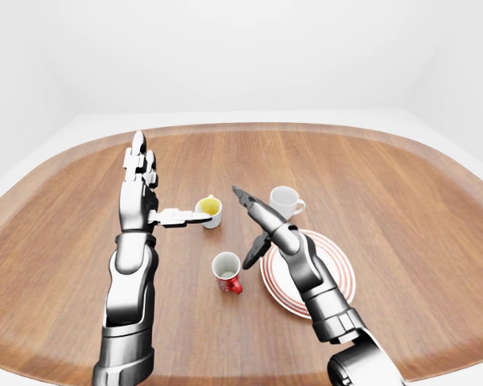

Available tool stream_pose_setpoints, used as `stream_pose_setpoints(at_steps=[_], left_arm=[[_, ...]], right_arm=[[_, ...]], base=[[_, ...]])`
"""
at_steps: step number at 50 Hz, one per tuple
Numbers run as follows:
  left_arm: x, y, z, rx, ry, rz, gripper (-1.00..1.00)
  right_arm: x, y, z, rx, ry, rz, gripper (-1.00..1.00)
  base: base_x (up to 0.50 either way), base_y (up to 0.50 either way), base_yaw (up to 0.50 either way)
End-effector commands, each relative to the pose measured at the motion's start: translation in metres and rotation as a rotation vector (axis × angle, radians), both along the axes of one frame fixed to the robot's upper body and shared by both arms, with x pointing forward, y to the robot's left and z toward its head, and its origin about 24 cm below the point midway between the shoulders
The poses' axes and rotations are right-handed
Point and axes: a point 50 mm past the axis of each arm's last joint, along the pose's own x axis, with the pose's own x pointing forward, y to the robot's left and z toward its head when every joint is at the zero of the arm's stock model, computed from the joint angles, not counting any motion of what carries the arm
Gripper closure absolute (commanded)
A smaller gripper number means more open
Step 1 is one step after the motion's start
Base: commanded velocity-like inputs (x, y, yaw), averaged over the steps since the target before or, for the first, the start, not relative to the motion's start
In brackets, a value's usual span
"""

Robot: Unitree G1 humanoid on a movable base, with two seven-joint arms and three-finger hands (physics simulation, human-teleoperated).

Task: Pick up the red mug and put it on the plate

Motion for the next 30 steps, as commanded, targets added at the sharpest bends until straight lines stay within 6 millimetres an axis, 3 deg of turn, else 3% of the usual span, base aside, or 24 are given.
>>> stream_pose_setpoints(at_steps=[1, 30], left_arm=[[-0.001, 0.0, 0.0, -0.001, -0.001, 0.0, -1.0], [0.0, 0.001, 0.0, -0.007, -0.001, -0.003, -1.0]], right_arm=[[0.001, 0.009, -0.016, -0.028, 0.058, 0.002, -1.0], [-0.001, 0.028, -0.058, -0.075, 0.214, -0.028, -1.0]], base=[[0.0, 0.0, 0.0], [0.0, 0.0, 0.0]])
